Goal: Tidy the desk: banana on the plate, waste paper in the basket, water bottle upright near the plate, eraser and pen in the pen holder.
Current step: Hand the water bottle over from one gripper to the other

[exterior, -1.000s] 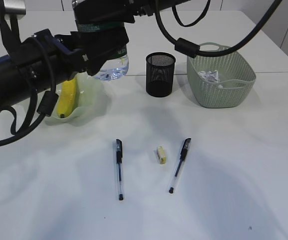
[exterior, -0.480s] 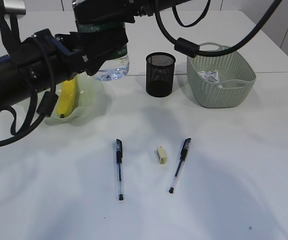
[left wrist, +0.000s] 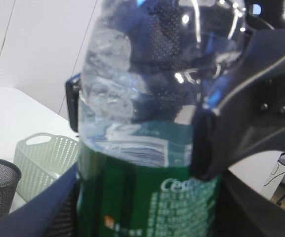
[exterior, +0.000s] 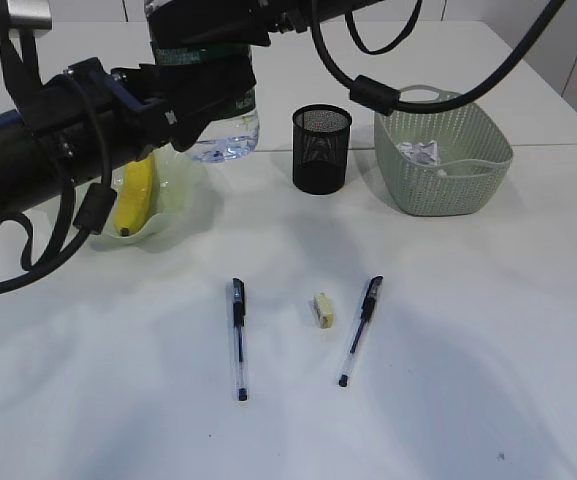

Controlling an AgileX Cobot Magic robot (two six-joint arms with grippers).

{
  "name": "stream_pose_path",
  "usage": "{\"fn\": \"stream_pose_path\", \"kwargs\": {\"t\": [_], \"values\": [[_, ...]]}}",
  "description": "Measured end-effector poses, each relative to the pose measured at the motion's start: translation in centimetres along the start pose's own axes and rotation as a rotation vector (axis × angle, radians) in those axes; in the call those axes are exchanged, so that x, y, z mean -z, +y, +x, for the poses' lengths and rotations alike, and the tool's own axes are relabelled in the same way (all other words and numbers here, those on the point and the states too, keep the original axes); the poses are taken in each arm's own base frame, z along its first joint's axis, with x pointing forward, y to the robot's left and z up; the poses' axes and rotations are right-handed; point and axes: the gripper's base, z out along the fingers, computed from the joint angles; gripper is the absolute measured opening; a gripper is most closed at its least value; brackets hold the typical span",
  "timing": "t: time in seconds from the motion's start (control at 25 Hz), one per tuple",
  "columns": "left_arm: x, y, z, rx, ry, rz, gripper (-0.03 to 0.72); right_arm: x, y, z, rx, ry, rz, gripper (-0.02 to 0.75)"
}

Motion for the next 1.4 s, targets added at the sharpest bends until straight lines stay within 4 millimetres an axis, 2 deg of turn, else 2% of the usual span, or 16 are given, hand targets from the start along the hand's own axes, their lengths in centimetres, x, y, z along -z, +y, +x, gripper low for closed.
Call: {"fn": "stream_pose_path", "kwargs": {"t": [1.4], "values": [[-0.07,-0.15,0.08,0.001,0.002,0.005,0.451,0.0,0.0,0.02,-0.002,0.002,0.0,0.386]]}}
